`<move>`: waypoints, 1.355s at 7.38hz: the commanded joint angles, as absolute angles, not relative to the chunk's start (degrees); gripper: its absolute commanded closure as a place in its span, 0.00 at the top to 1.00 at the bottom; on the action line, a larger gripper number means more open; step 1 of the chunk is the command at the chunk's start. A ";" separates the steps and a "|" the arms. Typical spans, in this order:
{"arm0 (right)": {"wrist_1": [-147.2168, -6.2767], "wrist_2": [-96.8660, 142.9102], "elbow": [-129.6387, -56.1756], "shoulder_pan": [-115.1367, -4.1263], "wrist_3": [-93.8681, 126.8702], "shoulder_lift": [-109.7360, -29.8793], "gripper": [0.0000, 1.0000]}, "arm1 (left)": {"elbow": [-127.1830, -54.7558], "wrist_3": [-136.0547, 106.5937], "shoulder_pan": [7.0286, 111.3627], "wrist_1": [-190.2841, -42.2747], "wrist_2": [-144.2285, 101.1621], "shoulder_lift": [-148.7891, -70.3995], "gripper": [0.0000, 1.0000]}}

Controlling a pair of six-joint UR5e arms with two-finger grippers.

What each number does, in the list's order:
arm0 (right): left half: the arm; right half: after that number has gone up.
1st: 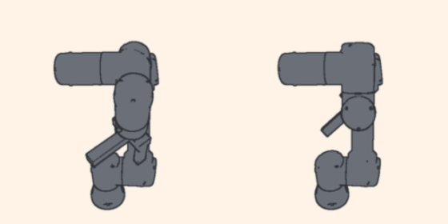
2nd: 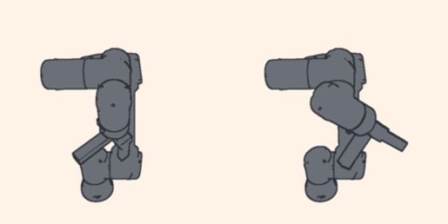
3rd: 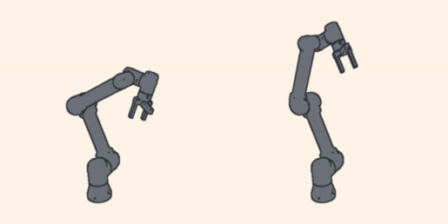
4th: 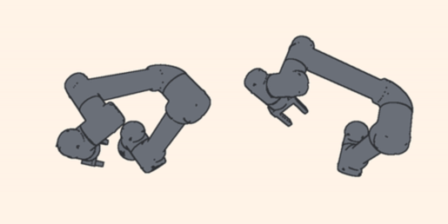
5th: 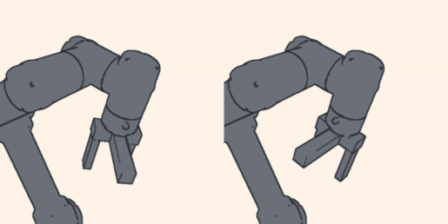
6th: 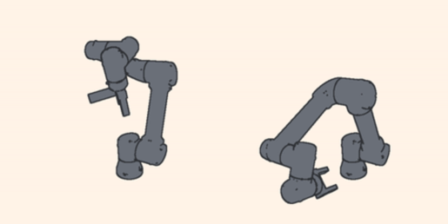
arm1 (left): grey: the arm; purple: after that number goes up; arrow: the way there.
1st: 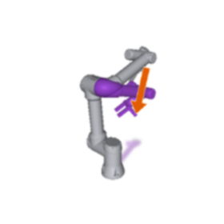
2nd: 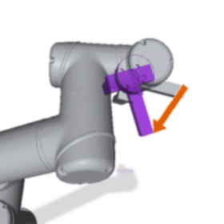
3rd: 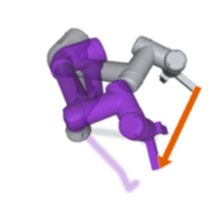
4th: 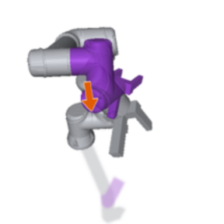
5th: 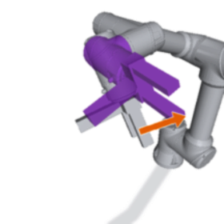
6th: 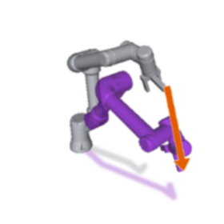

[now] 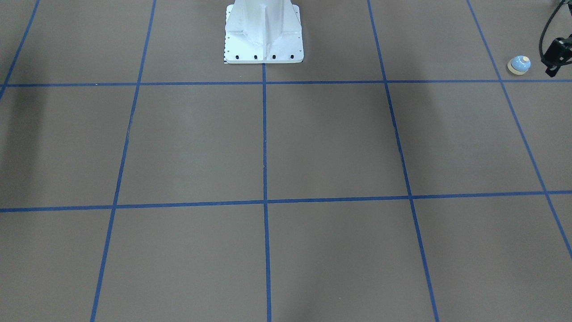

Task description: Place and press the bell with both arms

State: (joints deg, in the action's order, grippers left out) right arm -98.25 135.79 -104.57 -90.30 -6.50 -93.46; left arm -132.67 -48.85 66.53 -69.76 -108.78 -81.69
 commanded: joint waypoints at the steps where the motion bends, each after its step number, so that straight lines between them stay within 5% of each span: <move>1: -98.09 135.88 -104.59 -90.18 -6.50 -93.60 1.00 | -133.77 -76.87 52.71 -69.26 -97.88 -76.77 1.00; 8: -97.82 137.11 -104.59 -90.18 -6.24 -94.04 1.00 | -131.23 -142.06 33.15 -71.79 -94.75 -59.43 1.00; 10: -97.82 139.03 -104.50 -90.18 -6.15 -93.61 1.00 | -125.63 -150.00 29.11 -78.27 -94.75 -57.66 1.00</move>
State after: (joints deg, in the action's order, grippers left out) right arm -97.84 137.99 -104.53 -90.18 -6.22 -93.84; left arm -129.05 -144.78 31.50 -74.27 -94.74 -58.84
